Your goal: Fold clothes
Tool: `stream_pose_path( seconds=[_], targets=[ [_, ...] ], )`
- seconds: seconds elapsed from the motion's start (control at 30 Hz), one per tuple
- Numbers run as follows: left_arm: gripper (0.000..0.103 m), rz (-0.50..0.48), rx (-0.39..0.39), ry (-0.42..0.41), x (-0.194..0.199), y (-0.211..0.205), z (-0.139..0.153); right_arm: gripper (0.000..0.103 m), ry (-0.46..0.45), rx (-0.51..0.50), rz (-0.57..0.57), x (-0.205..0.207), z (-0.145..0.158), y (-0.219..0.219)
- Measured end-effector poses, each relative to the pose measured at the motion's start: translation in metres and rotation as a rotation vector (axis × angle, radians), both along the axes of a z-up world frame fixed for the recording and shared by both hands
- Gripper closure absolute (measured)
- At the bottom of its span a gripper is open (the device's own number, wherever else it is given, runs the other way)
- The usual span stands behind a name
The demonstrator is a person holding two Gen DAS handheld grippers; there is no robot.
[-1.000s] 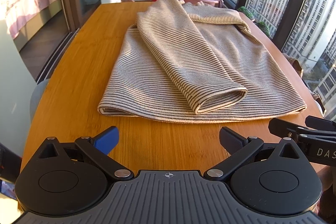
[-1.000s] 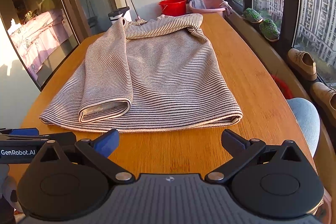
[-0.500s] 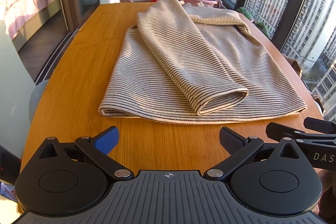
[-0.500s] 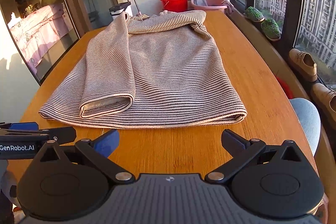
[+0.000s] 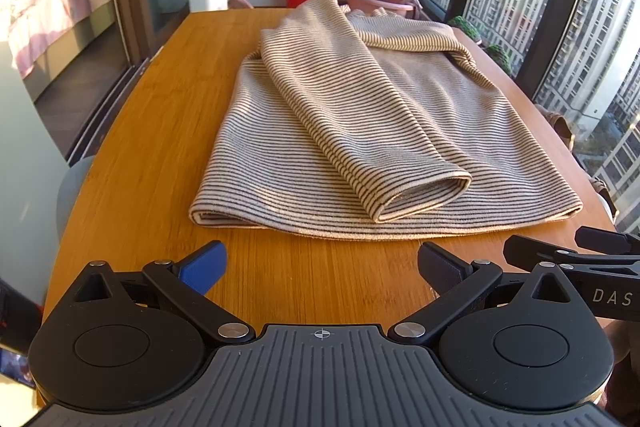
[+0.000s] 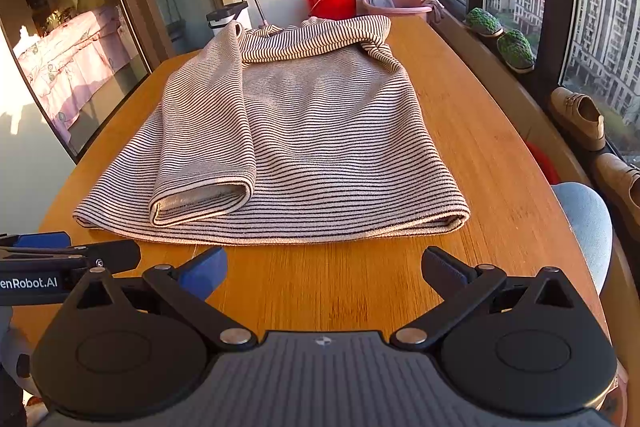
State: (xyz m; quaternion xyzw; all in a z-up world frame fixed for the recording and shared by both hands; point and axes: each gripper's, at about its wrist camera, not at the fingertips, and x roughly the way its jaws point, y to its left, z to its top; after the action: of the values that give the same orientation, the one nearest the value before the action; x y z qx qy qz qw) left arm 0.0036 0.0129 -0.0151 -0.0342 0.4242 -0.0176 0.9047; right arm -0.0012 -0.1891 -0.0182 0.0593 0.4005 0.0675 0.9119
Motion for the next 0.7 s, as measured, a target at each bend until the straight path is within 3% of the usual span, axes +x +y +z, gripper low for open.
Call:
stream_pose_path(
  seconds=[0.7],
  targets=[
    [0.000, -0.010, 0.004, -0.004, -0.0001, -0.0008, 0.0002, 0.000, 0.003, 0.005, 0.000, -0.0016, 0.0001, 0.0020]
  ],
)
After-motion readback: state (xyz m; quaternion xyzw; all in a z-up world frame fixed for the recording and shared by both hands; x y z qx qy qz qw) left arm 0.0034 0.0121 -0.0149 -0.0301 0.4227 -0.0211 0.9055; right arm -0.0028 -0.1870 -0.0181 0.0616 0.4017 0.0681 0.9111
